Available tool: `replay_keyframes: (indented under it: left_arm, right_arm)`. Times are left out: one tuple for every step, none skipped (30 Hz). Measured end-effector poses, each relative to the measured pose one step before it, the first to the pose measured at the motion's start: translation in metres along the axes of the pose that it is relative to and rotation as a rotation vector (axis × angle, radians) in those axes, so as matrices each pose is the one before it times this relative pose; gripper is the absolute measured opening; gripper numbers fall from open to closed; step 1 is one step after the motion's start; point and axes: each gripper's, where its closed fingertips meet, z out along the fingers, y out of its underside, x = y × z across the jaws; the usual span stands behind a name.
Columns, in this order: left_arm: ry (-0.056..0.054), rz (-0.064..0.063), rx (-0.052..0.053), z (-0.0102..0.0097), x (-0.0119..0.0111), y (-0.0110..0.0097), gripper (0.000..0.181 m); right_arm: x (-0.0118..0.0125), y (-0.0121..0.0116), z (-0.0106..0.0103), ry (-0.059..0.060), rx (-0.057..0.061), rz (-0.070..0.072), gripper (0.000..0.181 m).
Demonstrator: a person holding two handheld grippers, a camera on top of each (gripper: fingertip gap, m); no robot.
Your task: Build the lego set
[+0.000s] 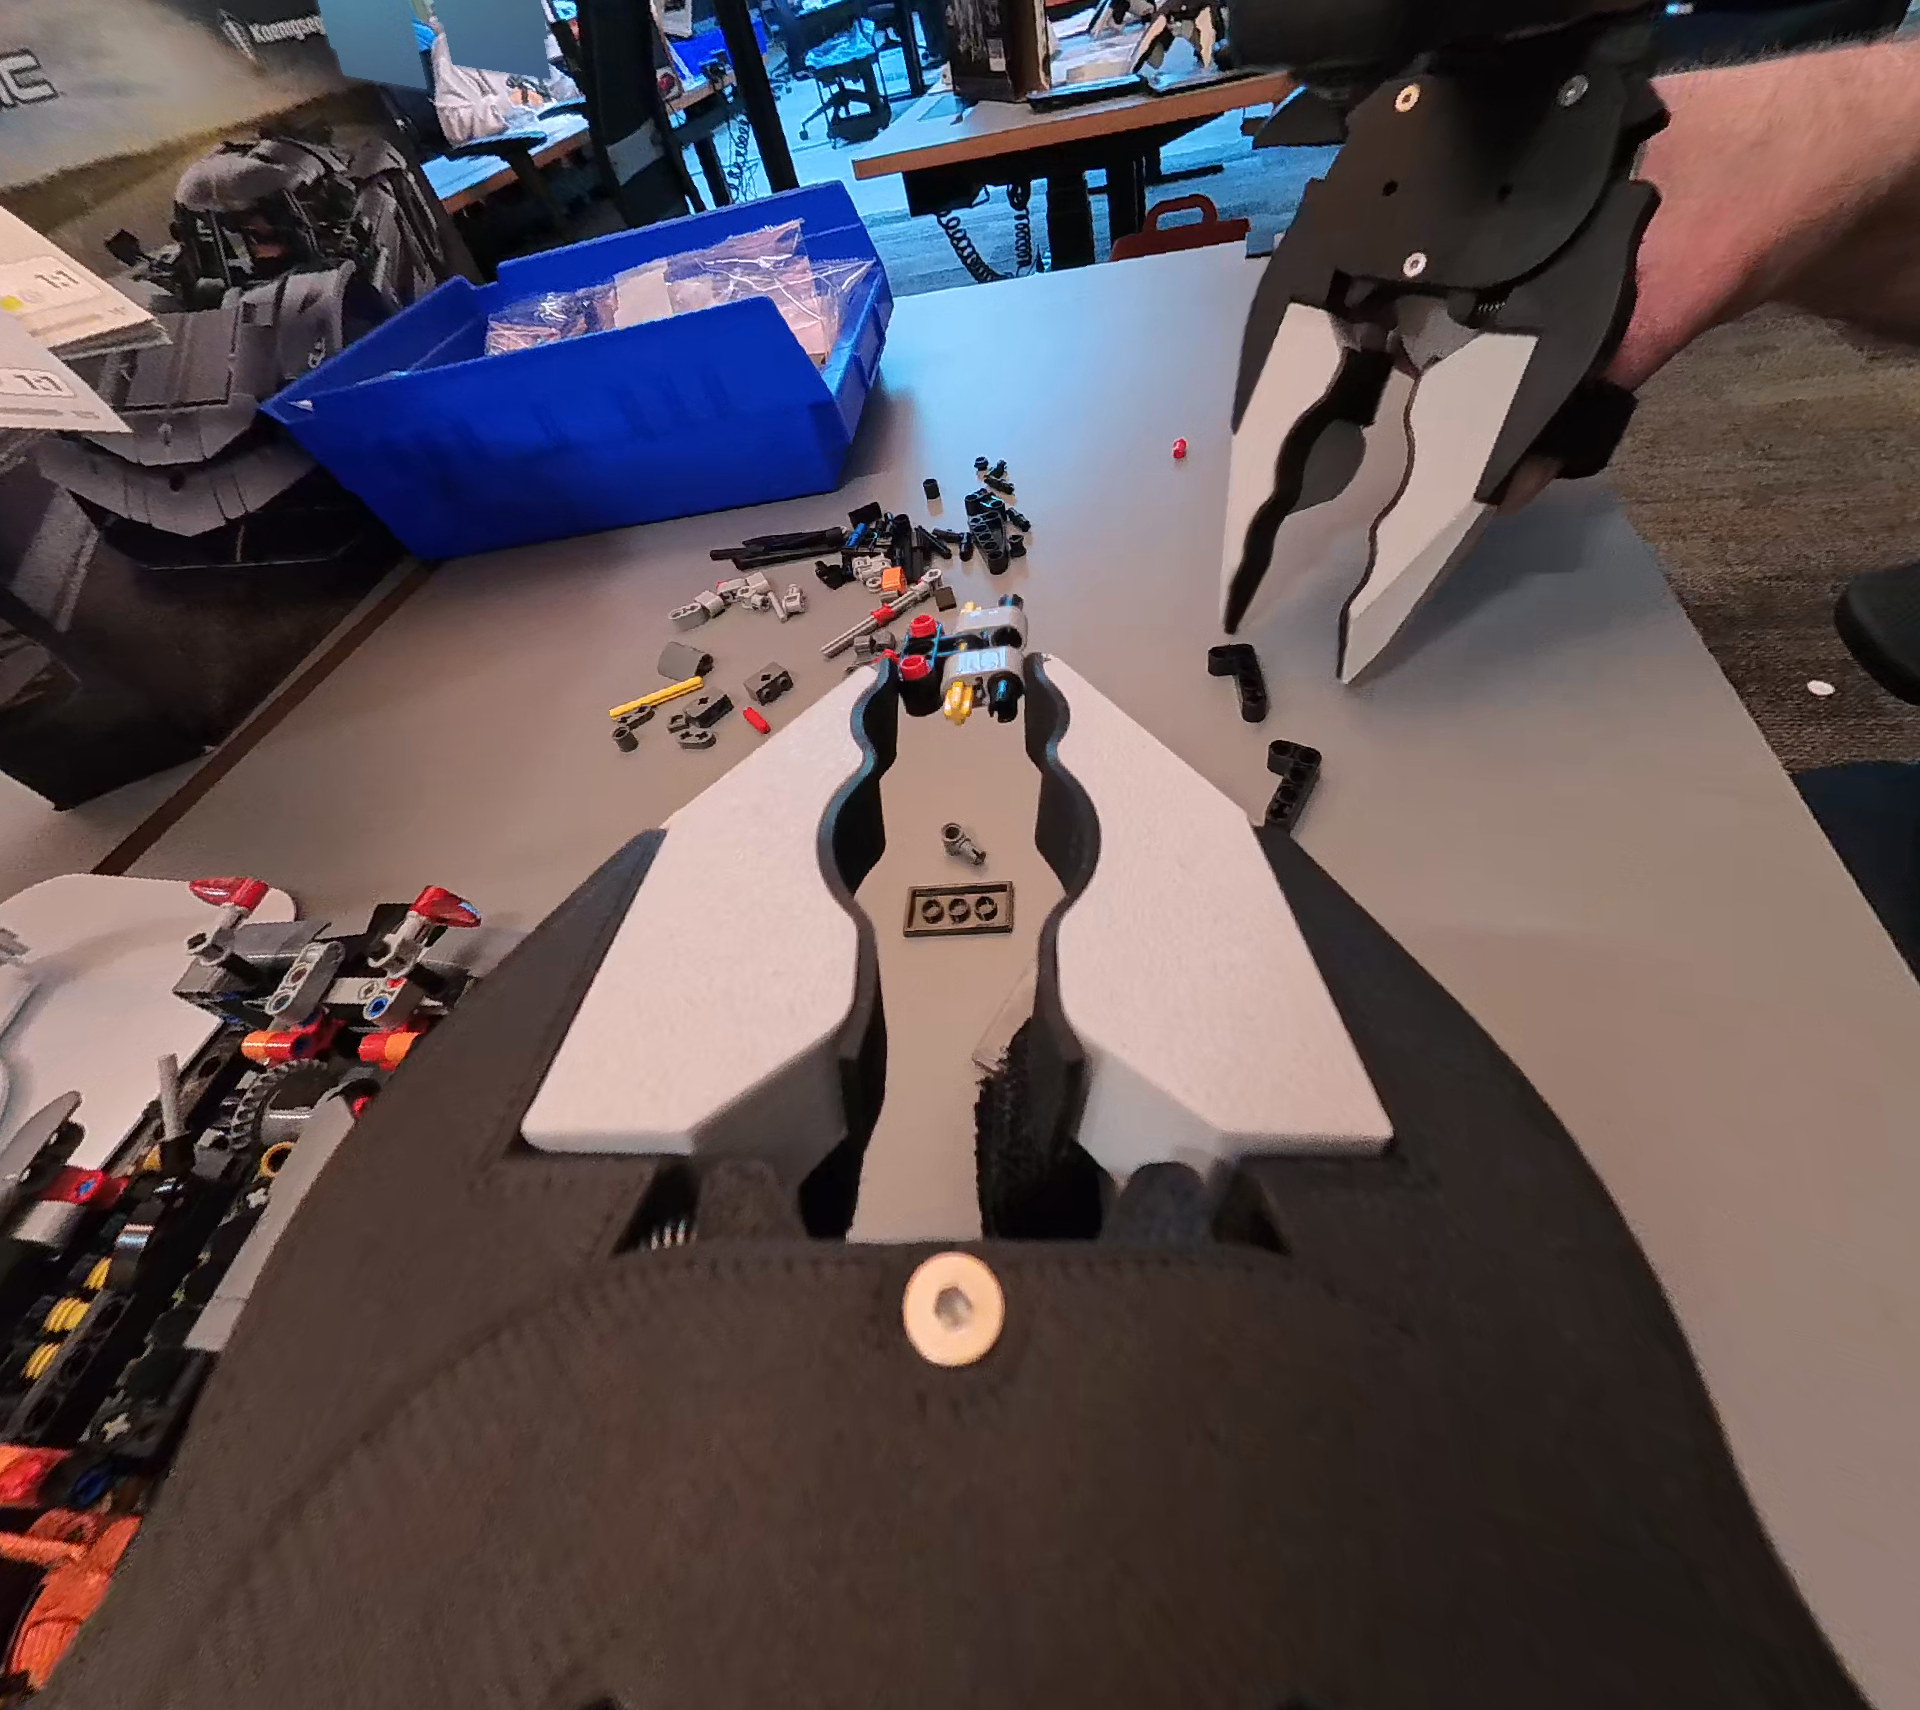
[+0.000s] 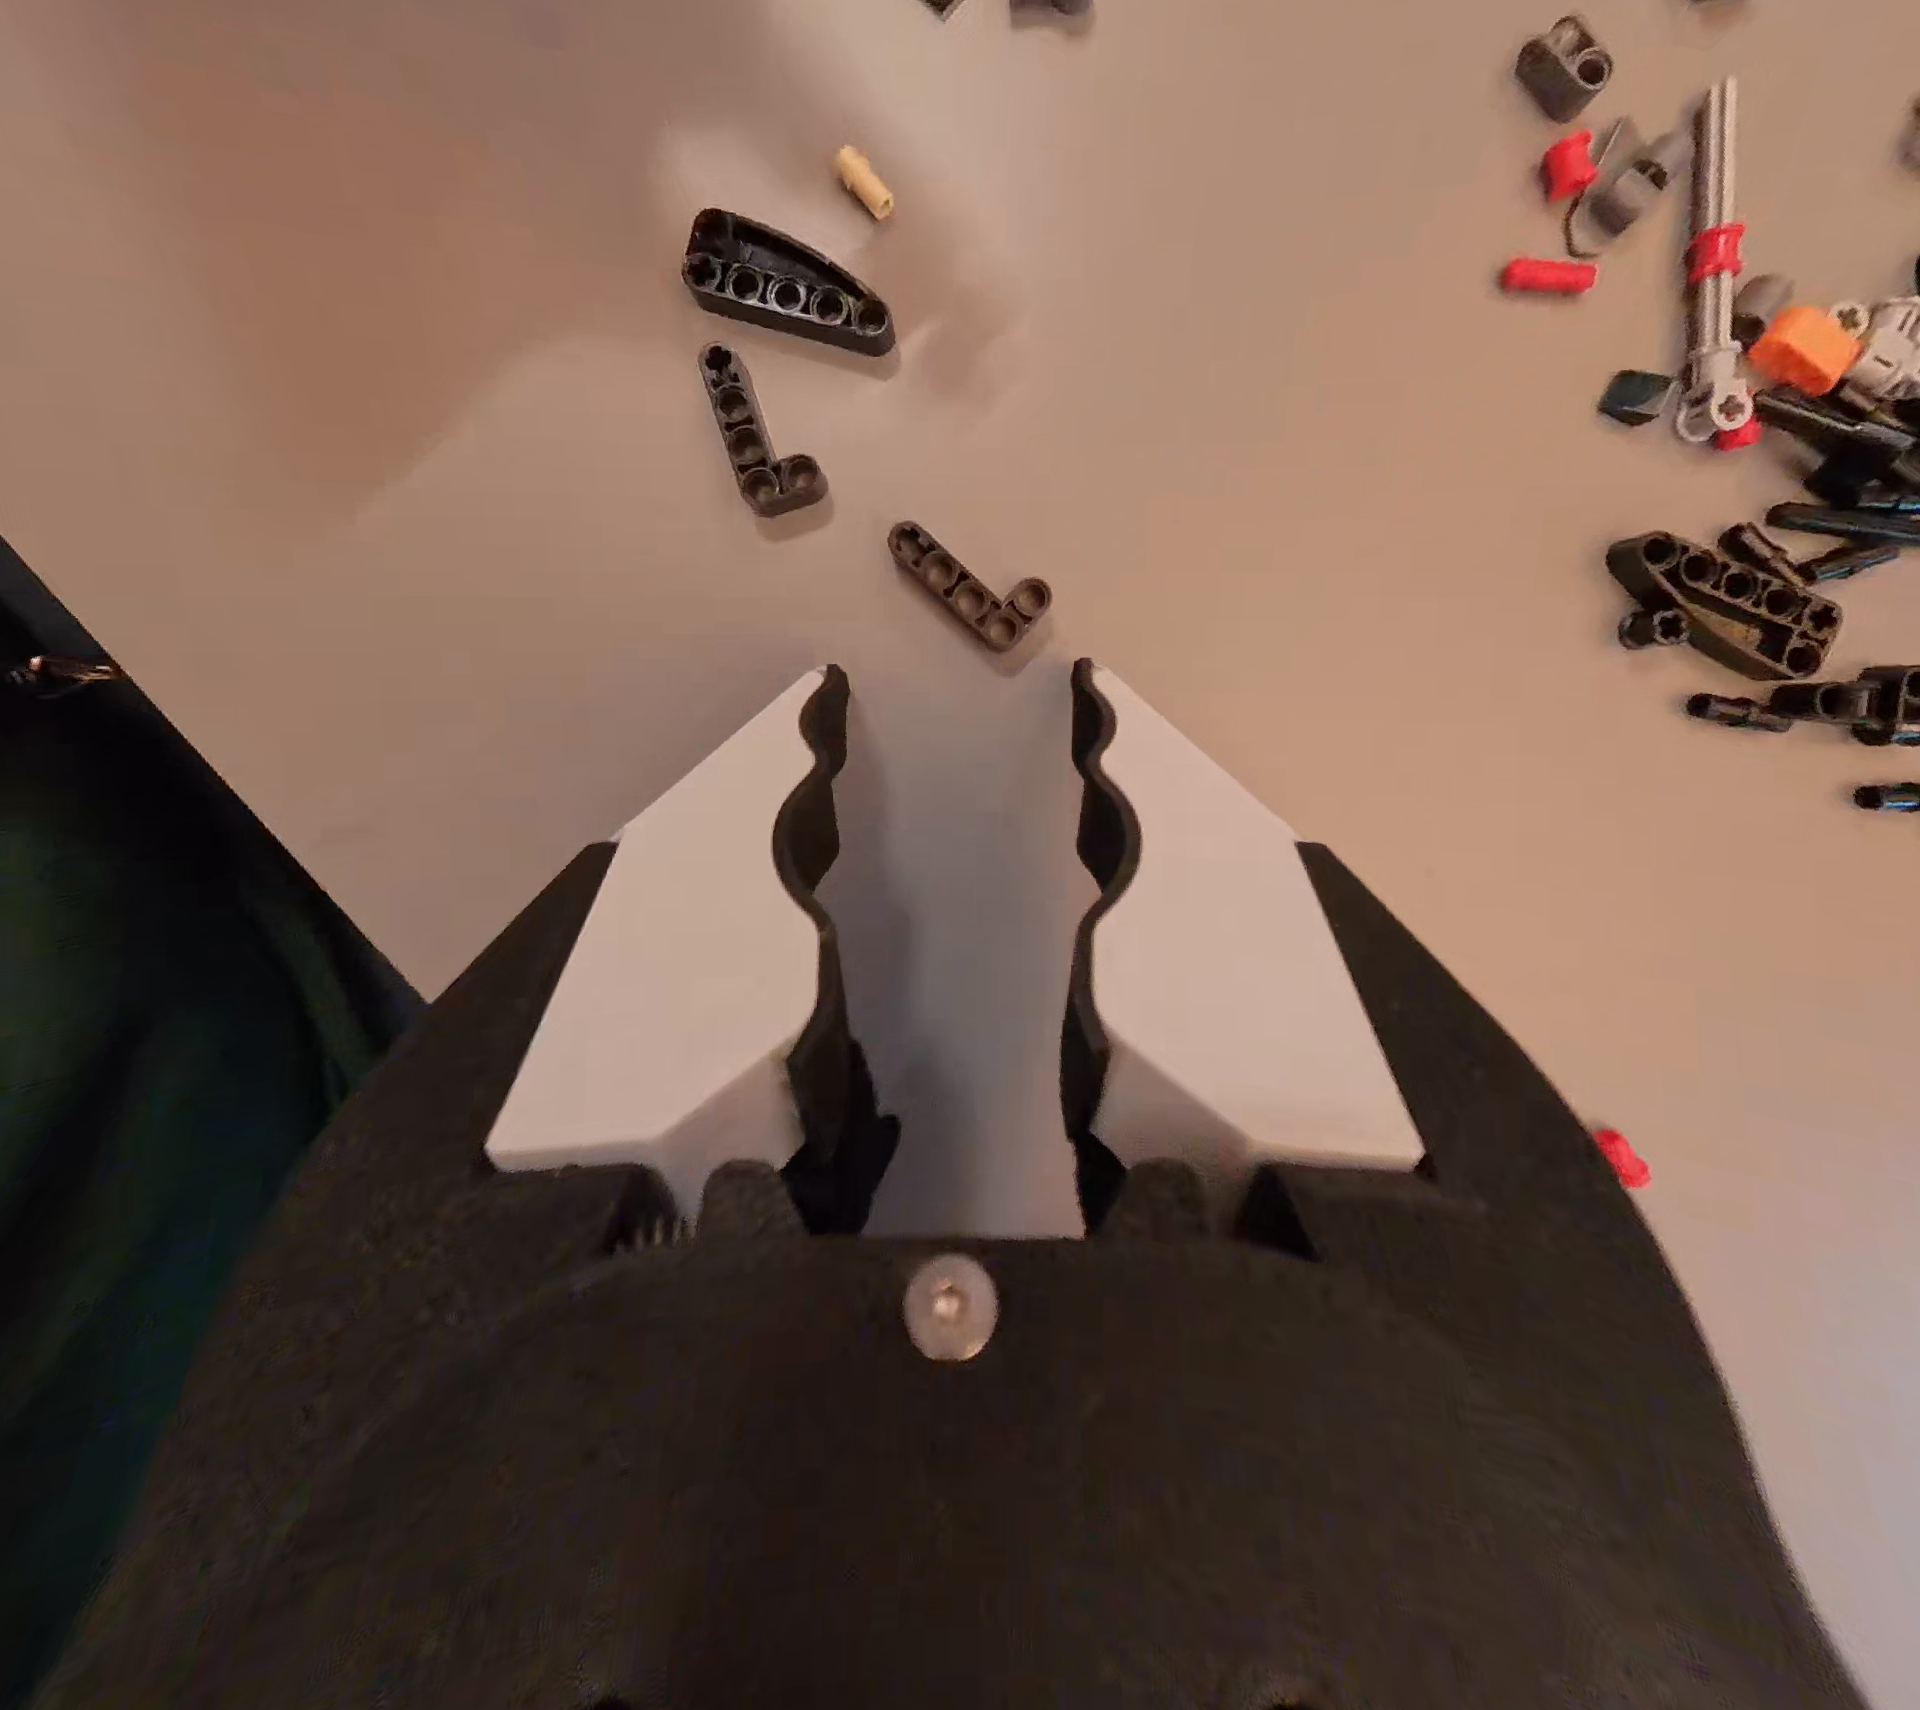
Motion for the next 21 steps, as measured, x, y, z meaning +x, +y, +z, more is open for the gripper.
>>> replay_keyframes:
  left_arm:
    - [-0.0016,0.0001,0.0017,-0.00045,-0.00037,-0.00049,0.022]
    - [-0.0005,-0.0002,0.0009,-0.0002,-0.00014,-0.00036,0.022]
    - [0.0021,-0.0003,0.0009,0.00012,0.00041,-0.00027,0.022]
    - [0.0046,-0.0008,0.0009,0.00044,0.00096,-0.00017,0.022]
    - [0.0039,0.001,-0.0001,0.00063,0.00121,0.00003,0.022]
    - [0.0026,0.0041,-0.0032,0.00079,0.00118,0.0005,0.022]
    - [0.0007,0.0061,-0.0053,0.00077,0.00092,0.00094,0.022]
    - [-0.0006,0.0073,-0.0045,0.0005,0.00069,0.00078,0.022]
    - [-0.0009,0.0064,-0.0029,0.00027,0.00052,0.00035,0.022]
    - [-0.0001,0.0037,-0.0017,0.00023,0.00031,0.00022,0.022]
    - [0.0004,0.0009,-0.0005,-0.00004,-0.00001,0.00008,0.022]
    - [-0.0013,-0.0008,-0.0005,-0.00006,-0.0004,0.00024,0.022]
    - [-0.0011,-0.0017,0.0005,-0.00015,-0.00065,0.00013,0.022]
    - [0.0003,-0.0035,0.0009,-0.00008,-0.00039,0.00018,0.022]
    - [0.0012,-0.0036,0.0003,0.00007,-0.00012,0.00029,0.022]
    - [0.0011,-0.0018,-0.0015,0.00017,-0.00011,0.00066,0.022]
    - [0.0002,0.0008,-0.0018,0.00023,0.00008,0.00045,0.022]
    - [-0.0004,0.0016,-0.0019,0.00011,0.00001,0.00048,0.022]
    - [-0.0015,0.0013,-0.0016,0.00005,-0.00034,0.00041,0.022]
    - [-0.0006,-0.0008,-0.0013,0.00002,-0.00037,0.00044,0.022]
    - [0.0005,-0.0025,0.0003,-0.00006,-0.00024,0.00019,0.022]
  right_arm:
    - [-0.00393,-0.00103,-0.00237,-0.0191,0.0109,0.0039,0.039]
    - [-0.00507,-0.00123,-0.00247,-0.0233,0.0119,-0.0003,0.037]
    - [-0.00359,-0.00189,-0.00212,-0.0109,0.0131,-0.0028,0.034]
    - [-0.00261,-0.00264,-0.00141,-0.0067,0.0175,-0.0023,0.029]
    - [-0.00364,-0.00171,0.00056,-0.0205,0.0097,0.0038,0.027]
    - [-0.00356,0.00045,0.00252,-0.0283,-0.0036,0.0106,0.028]
    - [-0.00012,0.00183,0.00338,-0.0142,-0.0115,0.0127,0.031]
    - [0.00338,0.00254,0.00316,0.0071,-0.0158,0.0074,0.033]
    - [0.00364,0.00053,0.002,0.0116,-0.0063,-0.0017,0.036]
    - [0.00172,-0.00263,0.00063,-0.001,0.01,-0.0019,0.037]
    - [0.00109,-0.00196,0.00136,-0.0086,0.0009,0.0043,0.04]
    - [0.00227,-0.00207,0.00168,-0.0011,0.0017,-0.001,0.04]
    - [0.00285,-0.00297,0.00164,0.0028,0.0059,-0.0074,0.039]
    - [0.00216,-0.00321,0.00172,-0.0029,0.0043,-0.0058,0.041]
    - [0.00201,-0.00307,0.00171,-0.0025,0.0032,-0.0055,0.042]
    - [0.00252,-0.00285,0.00182,0.003,0.003,-0.0134,0.042]
    - [0.00266,-0.00247,0.00188,0.0084,0.0012,-0.0191,0.043]
    - [0.0023,-0.00161,0.0014,0.0105,-0.0049,-0.0164,0.045]
    - [0.00202,-0.00057,0.00063,0.0103,-0.0097,-0.0083,0.047]
    - [0.00146,-0.00044,-0.00005,0.0074,-0.0072,0.0004,0.047]
    - [0.00077,-0.0006,-0.00005,0.0065,-0.0027,0.0077,0.047]
